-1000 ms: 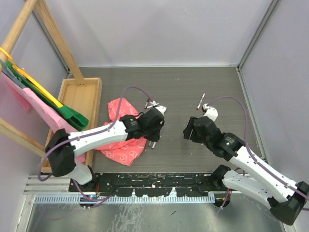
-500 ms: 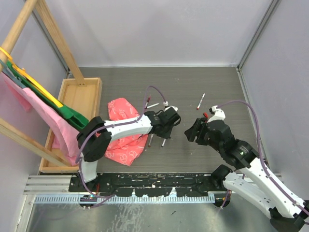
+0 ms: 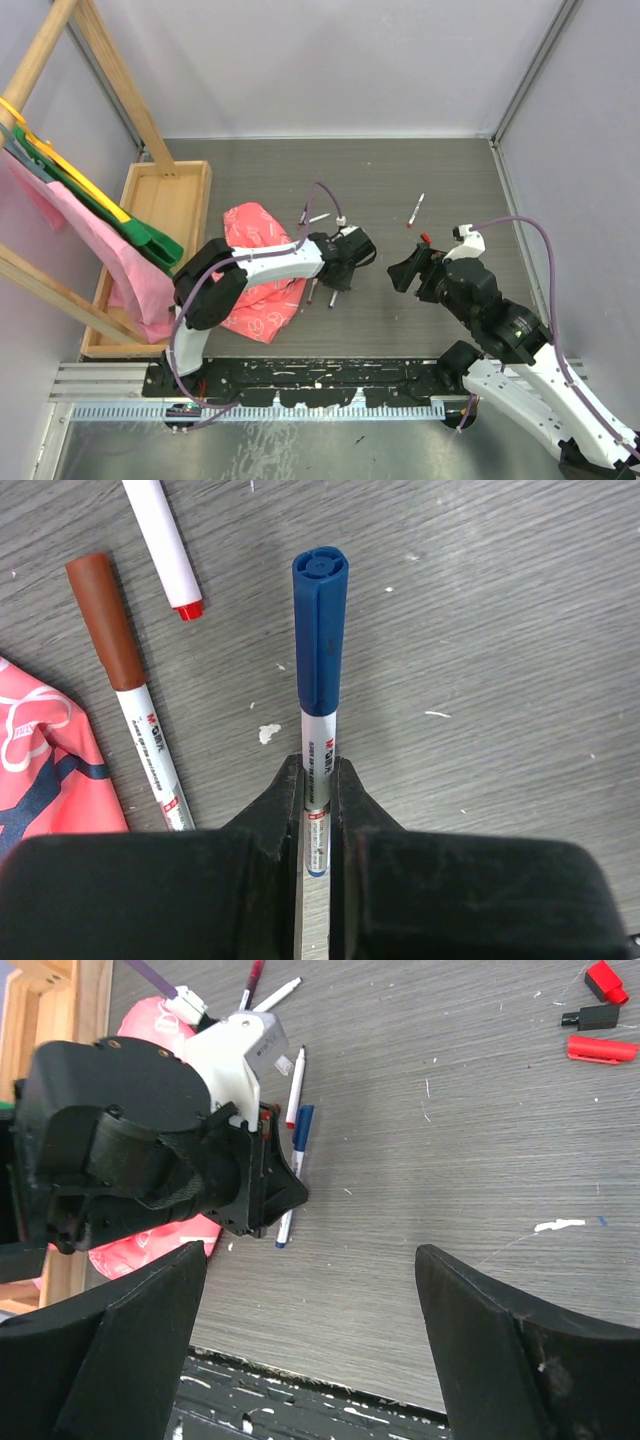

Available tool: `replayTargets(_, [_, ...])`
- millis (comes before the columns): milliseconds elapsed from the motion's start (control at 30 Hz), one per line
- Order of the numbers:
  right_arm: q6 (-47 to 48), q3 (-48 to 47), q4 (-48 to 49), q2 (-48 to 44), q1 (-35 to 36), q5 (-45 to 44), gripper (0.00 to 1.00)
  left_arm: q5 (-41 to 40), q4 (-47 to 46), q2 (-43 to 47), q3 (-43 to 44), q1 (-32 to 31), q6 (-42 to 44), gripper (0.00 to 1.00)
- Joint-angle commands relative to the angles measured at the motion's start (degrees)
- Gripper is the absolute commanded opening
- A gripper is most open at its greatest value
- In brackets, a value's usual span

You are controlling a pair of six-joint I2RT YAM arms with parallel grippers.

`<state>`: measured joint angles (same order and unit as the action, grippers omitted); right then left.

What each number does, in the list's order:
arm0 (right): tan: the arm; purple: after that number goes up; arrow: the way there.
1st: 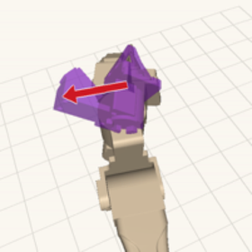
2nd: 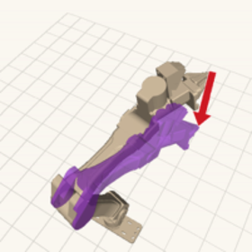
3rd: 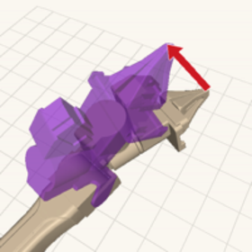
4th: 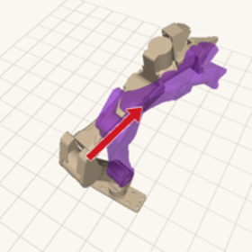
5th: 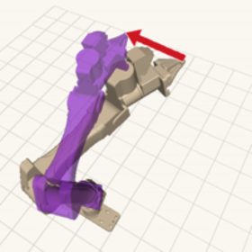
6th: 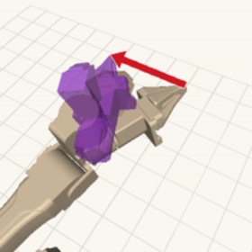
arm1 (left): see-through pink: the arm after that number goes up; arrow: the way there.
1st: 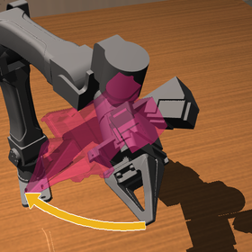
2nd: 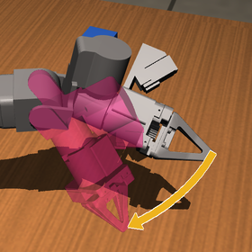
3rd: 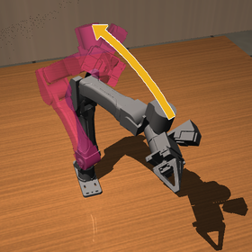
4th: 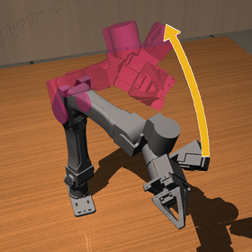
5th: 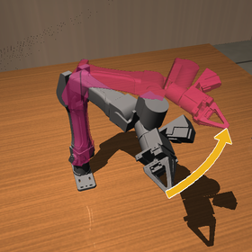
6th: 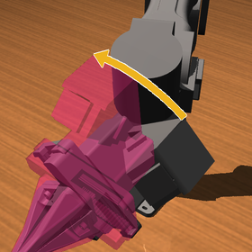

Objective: Insert the pens into the pen caps
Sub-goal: Place the pen at the center of the board.

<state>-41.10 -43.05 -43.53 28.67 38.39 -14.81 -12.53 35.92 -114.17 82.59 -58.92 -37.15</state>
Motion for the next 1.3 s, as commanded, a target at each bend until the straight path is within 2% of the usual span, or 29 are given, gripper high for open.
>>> replayTargets(0, [-2.36, -0.42, 3.76, -1.81, -0.16, -2.67, 0.91, -3.15, 2.86, -1.82, 3.84, -0.06, -1.52, 0.07])
replayTargets(533, [-1.10, 1.68, 8.04, -5.82, -0.20, -0.76, 0.93, -1.90, 1.78, -1.49, 3.50, 1.50, -1.33, 0.26])
replayTargets(700, [-0.76, 2.35, 8.66, -7.55, -0.22, -0.30, 0.93, -0.39, 0.80, 0.35, 3.21, 1.72, -0.87, 0.28])
replayTargets(967, [-0.28, 2.24, 8.55, -7.86, -0.20, -1.72, 0.93, 0.28, -0.43, 7.37, 2.98, 1.77, 3.06, 0.31])
replayTargets(1133, [2.55, 1.61, 8.50, -6.99, -0.24, -1.04, 0.92, 0.63, -4.17, 15.95, -0.14, 1.91, 8.46, 0.34])
replayTargets(1267, [2.57, 1.47, 8.06, -5.50, -0.23, -1.99, 0.90, 2.14, -4.44, 21.89, -1.09, 2.34, 15.08, 0.33])
